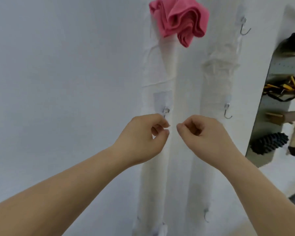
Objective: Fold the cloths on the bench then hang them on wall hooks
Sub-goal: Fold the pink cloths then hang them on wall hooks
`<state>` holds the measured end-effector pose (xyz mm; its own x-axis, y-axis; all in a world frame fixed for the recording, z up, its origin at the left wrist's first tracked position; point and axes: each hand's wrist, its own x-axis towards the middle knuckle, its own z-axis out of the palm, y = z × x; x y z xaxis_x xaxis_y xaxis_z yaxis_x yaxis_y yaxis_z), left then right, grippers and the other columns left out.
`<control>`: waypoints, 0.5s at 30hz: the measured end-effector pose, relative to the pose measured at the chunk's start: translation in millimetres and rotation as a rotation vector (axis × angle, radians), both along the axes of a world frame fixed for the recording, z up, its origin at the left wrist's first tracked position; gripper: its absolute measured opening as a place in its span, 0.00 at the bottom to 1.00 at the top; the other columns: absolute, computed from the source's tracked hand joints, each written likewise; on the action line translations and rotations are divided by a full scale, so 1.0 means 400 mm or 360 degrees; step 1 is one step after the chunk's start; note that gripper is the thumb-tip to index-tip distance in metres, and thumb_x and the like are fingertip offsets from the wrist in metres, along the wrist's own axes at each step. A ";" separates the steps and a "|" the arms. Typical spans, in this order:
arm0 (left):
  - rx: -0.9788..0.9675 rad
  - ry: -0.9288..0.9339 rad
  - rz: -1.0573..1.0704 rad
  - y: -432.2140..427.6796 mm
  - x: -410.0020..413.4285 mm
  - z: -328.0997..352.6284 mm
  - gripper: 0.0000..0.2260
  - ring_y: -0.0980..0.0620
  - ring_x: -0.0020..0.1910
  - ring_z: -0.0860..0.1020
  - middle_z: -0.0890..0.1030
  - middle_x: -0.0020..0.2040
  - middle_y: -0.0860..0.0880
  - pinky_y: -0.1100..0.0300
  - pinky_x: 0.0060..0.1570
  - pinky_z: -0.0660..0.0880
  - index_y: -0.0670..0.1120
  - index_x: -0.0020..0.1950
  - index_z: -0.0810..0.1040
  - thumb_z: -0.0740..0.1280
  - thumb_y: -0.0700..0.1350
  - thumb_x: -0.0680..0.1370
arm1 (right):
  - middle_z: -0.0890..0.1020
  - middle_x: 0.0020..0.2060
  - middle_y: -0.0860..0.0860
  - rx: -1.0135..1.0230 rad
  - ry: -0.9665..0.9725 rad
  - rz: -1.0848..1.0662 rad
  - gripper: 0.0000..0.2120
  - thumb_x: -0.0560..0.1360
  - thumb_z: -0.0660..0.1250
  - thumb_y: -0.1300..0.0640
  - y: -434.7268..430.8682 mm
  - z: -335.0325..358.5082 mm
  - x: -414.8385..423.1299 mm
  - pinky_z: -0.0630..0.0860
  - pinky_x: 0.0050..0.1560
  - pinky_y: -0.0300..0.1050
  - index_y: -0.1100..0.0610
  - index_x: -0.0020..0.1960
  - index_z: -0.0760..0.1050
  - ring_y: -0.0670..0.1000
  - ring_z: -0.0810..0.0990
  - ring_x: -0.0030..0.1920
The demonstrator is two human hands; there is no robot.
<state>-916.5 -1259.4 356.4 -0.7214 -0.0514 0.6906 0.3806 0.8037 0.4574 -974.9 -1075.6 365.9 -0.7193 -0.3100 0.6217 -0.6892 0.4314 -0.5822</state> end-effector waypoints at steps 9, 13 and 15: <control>-0.0242 -0.0558 -0.0324 0.059 0.126 -0.415 0.11 0.60 0.47 0.81 0.82 0.48 0.59 0.54 0.51 0.80 0.55 0.61 0.79 0.66 0.51 0.79 | 0.75 0.26 0.43 0.0353 -0.0748 -0.0358 0.14 0.78 0.68 0.45 0.085 -0.431 0.191 0.68 0.36 0.39 0.46 0.35 0.75 0.42 0.74 0.31; -0.0193 -0.0852 -0.0538 0.177 0.219 -0.612 0.12 0.60 0.46 0.80 0.81 0.48 0.60 0.57 0.52 0.79 0.57 0.62 0.79 0.67 0.52 0.79 | 0.75 0.28 0.45 0.0340 -0.1045 -0.0615 0.12 0.78 0.68 0.46 0.208 -0.612 0.353 0.72 0.36 0.42 0.48 0.38 0.76 0.45 0.75 0.32; -0.0159 -0.1043 -0.0662 0.255 0.285 -0.698 0.12 0.60 0.46 0.80 0.82 0.49 0.59 0.60 0.54 0.78 0.55 0.63 0.80 0.67 0.50 0.80 | 0.78 0.31 0.46 0.0326 -0.1177 -0.0768 0.12 0.78 0.67 0.44 0.287 -0.698 0.456 0.77 0.40 0.47 0.50 0.41 0.78 0.48 0.78 0.33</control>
